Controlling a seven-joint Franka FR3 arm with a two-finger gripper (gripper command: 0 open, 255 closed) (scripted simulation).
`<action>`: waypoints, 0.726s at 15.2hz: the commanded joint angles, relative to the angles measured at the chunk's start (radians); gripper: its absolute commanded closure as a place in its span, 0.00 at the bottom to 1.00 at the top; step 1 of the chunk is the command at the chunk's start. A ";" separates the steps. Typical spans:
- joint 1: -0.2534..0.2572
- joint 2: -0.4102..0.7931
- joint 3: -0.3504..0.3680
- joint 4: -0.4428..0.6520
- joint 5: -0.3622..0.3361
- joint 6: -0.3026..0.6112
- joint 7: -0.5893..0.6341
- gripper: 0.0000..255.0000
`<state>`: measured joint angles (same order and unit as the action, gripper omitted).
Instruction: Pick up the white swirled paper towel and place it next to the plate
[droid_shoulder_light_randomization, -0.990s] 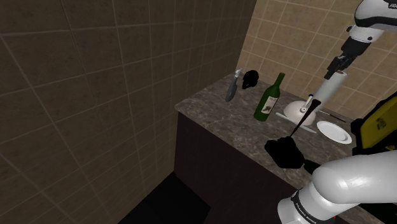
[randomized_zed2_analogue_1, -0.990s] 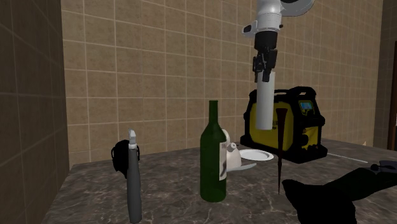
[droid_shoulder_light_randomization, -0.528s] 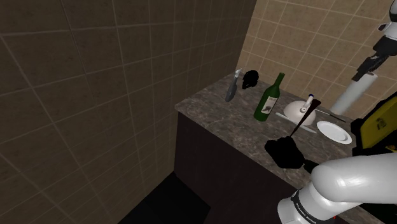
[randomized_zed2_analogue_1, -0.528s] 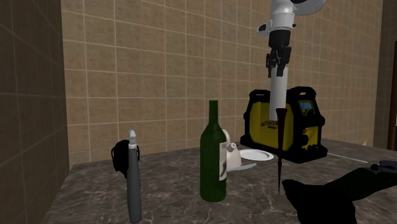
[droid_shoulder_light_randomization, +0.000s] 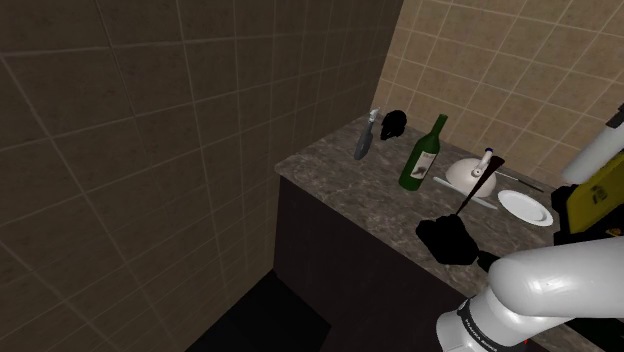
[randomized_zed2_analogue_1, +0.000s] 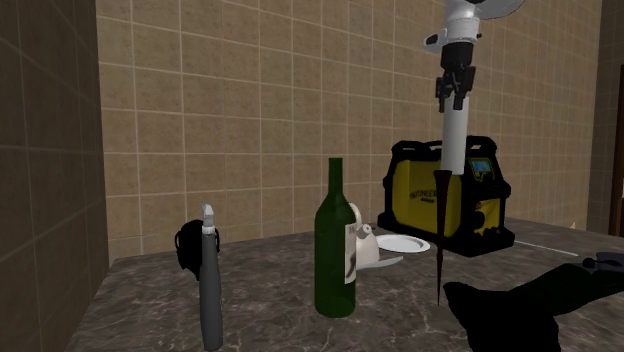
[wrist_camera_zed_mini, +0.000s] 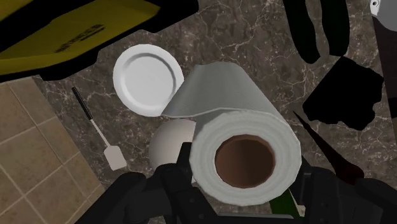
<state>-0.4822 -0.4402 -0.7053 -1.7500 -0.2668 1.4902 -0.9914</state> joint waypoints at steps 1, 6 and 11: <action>-0.006 0.012 -0.049 0.041 -0.005 -0.019 -0.063 1.00; -0.018 -0.022 -0.043 -0.053 -0.023 0.045 -0.047 1.00; -0.029 -0.048 -0.044 -0.139 -0.040 0.108 -0.035 1.00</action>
<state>-0.5094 -0.4847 -0.7466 -1.8744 -0.3035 1.5851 -1.0260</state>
